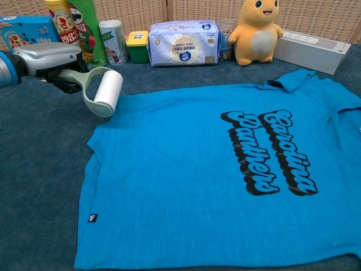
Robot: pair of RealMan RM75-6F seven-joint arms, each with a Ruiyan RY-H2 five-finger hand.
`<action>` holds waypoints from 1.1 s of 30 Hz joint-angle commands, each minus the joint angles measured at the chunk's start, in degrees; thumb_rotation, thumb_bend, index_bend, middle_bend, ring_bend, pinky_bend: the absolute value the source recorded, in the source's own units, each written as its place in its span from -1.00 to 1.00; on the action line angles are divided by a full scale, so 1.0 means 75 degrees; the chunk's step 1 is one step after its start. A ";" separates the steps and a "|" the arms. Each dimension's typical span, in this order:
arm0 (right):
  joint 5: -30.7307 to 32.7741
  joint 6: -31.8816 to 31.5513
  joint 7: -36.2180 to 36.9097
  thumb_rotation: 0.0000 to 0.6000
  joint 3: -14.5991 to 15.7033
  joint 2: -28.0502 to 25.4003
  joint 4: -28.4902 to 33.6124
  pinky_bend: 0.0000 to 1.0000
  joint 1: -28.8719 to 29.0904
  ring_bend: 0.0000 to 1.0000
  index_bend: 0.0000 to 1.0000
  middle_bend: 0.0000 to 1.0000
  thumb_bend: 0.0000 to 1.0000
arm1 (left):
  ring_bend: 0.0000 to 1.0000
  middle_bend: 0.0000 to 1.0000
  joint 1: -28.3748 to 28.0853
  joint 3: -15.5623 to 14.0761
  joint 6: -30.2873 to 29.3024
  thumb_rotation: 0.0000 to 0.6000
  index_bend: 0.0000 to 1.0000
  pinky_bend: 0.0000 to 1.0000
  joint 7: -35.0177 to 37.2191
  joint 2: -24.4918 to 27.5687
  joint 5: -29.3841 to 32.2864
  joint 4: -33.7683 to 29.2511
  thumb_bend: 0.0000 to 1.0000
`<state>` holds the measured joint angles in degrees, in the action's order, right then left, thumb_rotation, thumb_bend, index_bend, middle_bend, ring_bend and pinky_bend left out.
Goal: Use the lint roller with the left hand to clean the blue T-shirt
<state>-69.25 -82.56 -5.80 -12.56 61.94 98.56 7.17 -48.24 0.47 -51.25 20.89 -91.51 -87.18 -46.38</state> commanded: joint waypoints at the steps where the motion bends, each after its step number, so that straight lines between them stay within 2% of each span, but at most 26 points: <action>1: -0.0040 0.0067 0.0041 1.00 0.0039 -0.0013 -0.0001 -1.00 0.0014 -1.00 -0.88 -1.00 -1.00 | 0.52 0.86 -0.0234 0.0369 0.0880 1.00 0.79 0.79 -0.0829 0.0215 0.0666 -0.0935 0.57; 8: -0.0203 0.0227 0.0219 1.00 0.0136 -0.0086 0.0043 -1.00 0.0041 -1.00 -0.88 -1.00 -1.00 | 0.52 0.86 -0.0392 0.0750 0.1374 1.00 0.79 0.79 -0.2324 0.0433 0.1542 -0.1948 0.57; 13: -0.0274 0.0513 0.0578 1.00 0.0204 -0.0203 0.0030 -1.00 0.0093 -1.00 -0.88 -1.00 -1.00 | 0.52 0.86 -0.0425 0.1047 0.1254 1.00 0.79 0.79 -0.3561 0.0400 0.2334 -0.2732 0.57; 17: -0.0229 0.0700 0.0869 1.00 0.0196 -0.0303 -0.0018 -1.00 0.0122 -1.00 -0.88 -1.00 -1.00 | 0.52 0.86 -0.0412 0.1122 0.1057 1.00 0.79 0.79 -0.4301 0.0316 0.2782 -0.3112 0.57; 25: -0.0336 0.0892 0.1242 1.00 0.0242 -0.0438 -0.0078 -1.00 0.0157 -1.00 -0.88 -1.00 -1.00 | 0.52 0.86 -0.0451 0.1204 0.0861 1.00 0.79 0.79 -0.5362 0.0039 0.3658 -0.3348 0.57; 33: -0.0386 0.1029 0.1418 1.00 0.0298 -0.0514 -0.0069 -1.00 0.0188 -1.00 -0.88 -1.00 -1.00 | 0.52 0.86 -0.0629 0.1221 0.0883 1.00 0.79 0.79 -0.6050 -0.0304 0.4281 -0.3205 0.57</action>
<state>-72.13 -74.90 4.77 -10.35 58.13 98.03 8.56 -52.62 9.54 -44.65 -23.80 -93.25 -55.76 -70.71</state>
